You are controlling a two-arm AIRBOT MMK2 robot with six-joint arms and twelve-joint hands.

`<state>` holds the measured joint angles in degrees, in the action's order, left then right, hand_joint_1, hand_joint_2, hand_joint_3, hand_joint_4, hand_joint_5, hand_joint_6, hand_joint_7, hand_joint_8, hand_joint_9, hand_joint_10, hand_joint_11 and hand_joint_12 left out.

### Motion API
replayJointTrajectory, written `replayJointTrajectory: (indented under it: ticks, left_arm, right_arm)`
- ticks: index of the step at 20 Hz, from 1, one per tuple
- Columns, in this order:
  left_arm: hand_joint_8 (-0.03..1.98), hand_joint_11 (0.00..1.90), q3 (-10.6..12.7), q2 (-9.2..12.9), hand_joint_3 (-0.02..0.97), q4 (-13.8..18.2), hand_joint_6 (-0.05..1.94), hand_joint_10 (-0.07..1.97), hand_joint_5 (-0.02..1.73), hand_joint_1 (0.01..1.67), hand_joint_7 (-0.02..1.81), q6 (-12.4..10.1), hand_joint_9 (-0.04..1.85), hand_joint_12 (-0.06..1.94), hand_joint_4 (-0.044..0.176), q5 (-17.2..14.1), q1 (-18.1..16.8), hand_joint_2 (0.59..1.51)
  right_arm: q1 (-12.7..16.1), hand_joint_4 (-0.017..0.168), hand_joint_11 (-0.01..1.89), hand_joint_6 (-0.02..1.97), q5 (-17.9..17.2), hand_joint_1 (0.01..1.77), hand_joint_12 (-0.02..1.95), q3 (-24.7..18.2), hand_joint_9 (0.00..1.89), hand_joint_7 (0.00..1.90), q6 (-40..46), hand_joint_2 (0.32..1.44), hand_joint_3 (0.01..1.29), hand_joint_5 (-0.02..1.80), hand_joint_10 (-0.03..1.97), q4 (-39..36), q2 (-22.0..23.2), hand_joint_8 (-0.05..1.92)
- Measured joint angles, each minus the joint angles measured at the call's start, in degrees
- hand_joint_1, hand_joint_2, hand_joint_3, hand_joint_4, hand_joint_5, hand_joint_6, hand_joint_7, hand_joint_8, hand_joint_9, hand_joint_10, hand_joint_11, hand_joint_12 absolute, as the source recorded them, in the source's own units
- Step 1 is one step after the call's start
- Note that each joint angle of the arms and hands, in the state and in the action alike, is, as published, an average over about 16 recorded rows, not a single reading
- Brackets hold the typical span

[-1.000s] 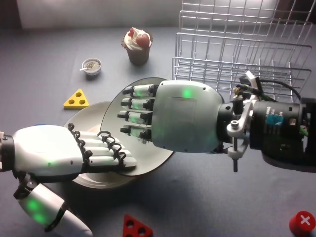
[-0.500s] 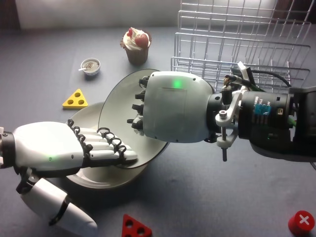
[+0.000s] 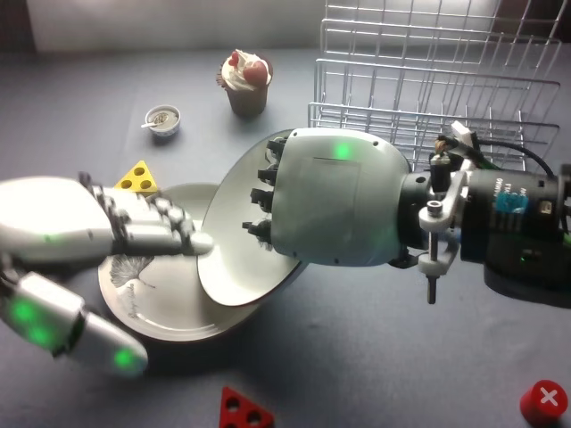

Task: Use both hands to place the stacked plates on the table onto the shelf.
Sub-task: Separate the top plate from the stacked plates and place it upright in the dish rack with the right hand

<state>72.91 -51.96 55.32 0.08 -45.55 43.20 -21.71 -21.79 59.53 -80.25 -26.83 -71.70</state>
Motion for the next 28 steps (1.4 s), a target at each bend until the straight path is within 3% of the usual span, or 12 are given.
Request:
replayJointTrajectory:
  ticks: [7,11,14,23,28]
  left_arm:
    - [0.0,0.16,0.3,4.6,-0.001,-3.4,0.01,0.01,0.13,0.03,0.14,0.0,0.13,0.02,-0.001,-1.9,-1.3,0.92]
    - [0.0,0.16,0.7,6.8,-0.001,-4.7,0.01,0.01,0.12,0.03,0.14,0.0,0.13,0.02,-0.001,-2.5,-1.6,0.922]
    - [0.0,0.16,1.1,8.4,-0.001,-5.7,0.01,0.01,0.12,0.03,0.13,0.0,0.13,0.02,-0.001,-2.7,-1.7,0.923]
    - [0.0,0.15,2.6,11.8,-0.001,-8.0,0.01,0.01,0.12,0.03,0.13,0.0,0.13,0.02,0.0,-3.6,-2.0,0.924]
    - [0.0,0.16,3.2,13.0,-0.001,-8.8,0.01,0.01,0.12,0.03,0.14,0.0,0.13,0.02,0.0,-3.9,-2.1,0.923]
  right_arm:
    - [2.6,-0.002,1.09,0.74,0.7,1.4,0.96,-5.7,1.18,1.2,0.0,0.9,0.01,1.04,0.59,7.0,4.6,0.39]
    - [5.9,-0.001,1.09,0.76,1.9,1.41,0.97,-8.5,1.18,1.2,-0.1,0.9,0.01,1.05,0.58,13.2,7.2,0.38]
    - [8.9,-0.002,1.06,0.77,3.0,1.41,1.11,-10.4,1.17,1.19,-0.2,0.9,0.02,1.05,0.58,18.4,9.2,0.41]
    - [16.9,-0.001,1.05,0.78,6.8,1.42,1.15,-13.5,1.19,1.18,-0.5,0.9,0.02,1.05,0.56,33.7,14.6,0.42]
    - [19.7,-0.002,1.04,0.78,7.7,1.42,1.17,-13.6,1.21,1.18,-0.5,0.9,0.01,1.05,0.54,40.2,17.0,0.4]
